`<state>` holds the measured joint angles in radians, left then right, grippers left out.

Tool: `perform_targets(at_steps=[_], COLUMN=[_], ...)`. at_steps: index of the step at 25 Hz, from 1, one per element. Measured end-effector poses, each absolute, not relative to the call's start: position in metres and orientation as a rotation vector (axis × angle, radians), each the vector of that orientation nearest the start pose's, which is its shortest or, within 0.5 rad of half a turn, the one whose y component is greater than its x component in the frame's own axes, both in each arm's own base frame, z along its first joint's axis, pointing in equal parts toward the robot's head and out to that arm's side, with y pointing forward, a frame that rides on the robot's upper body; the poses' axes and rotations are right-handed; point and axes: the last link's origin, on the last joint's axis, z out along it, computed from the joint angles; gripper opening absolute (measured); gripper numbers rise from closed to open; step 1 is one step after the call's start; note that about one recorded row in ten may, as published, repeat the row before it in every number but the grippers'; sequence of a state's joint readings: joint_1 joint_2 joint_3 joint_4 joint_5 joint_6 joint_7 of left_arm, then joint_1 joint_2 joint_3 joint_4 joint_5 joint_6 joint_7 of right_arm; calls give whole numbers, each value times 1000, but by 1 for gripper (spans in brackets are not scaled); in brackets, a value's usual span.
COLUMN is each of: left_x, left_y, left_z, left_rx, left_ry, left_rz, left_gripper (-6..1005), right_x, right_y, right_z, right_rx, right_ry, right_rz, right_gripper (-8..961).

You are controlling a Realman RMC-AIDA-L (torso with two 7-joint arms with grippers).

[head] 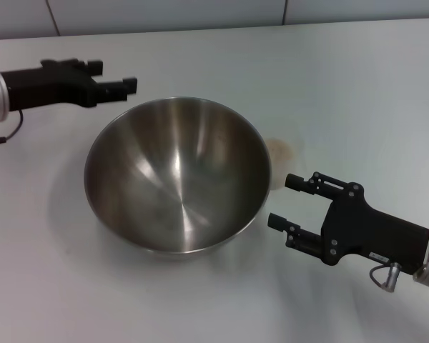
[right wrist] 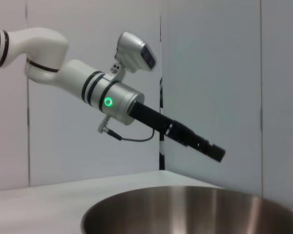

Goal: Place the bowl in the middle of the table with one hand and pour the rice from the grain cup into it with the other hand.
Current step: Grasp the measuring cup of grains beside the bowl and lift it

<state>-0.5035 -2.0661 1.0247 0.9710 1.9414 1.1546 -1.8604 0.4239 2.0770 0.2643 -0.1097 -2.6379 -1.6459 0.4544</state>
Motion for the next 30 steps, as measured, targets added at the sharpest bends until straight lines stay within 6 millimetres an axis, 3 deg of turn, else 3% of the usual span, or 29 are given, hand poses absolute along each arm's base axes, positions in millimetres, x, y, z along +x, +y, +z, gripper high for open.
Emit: perform_targets(at_steps=[6,9,11,15,18,19,20,25,30], left_x=[-226,-217,-217,-229,-237,-238,-246,-265,-270], left_y=[379,356,351,304,287,283,265,239,235], left_z=[40,52,54,63,68,69,74,75,73], left_rx=[-2443,-2474,-2478,-2504,-2543,-2557,-2613,-2699,-2739], left_ry=[-649,-437,-398,-51,20,32,33,-71,-186], left_rz=[-622,-775,-800,-895,-892,-897,-934,-973,-966], left_gripper=[812,813,813,812,812,812,812,813,812], right_x=[299,299,298,298,299,300,302,307,314], right_y=[239,239,240,242,243,243,243,241,238], right_z=[-55,-55,-55,-54,-52,-51,-49,-44,-40], right_rx=[-2421,-2419,-2420,-2409,-2384,-2374,-2346,-2275,-2219], right_ry=[233,233,230,230,238,242,253,290,328], right_rz=[958,958,960,958,958,958,960,962,949], right_gripper=[652,652,652,652,653,653,653,653,652])
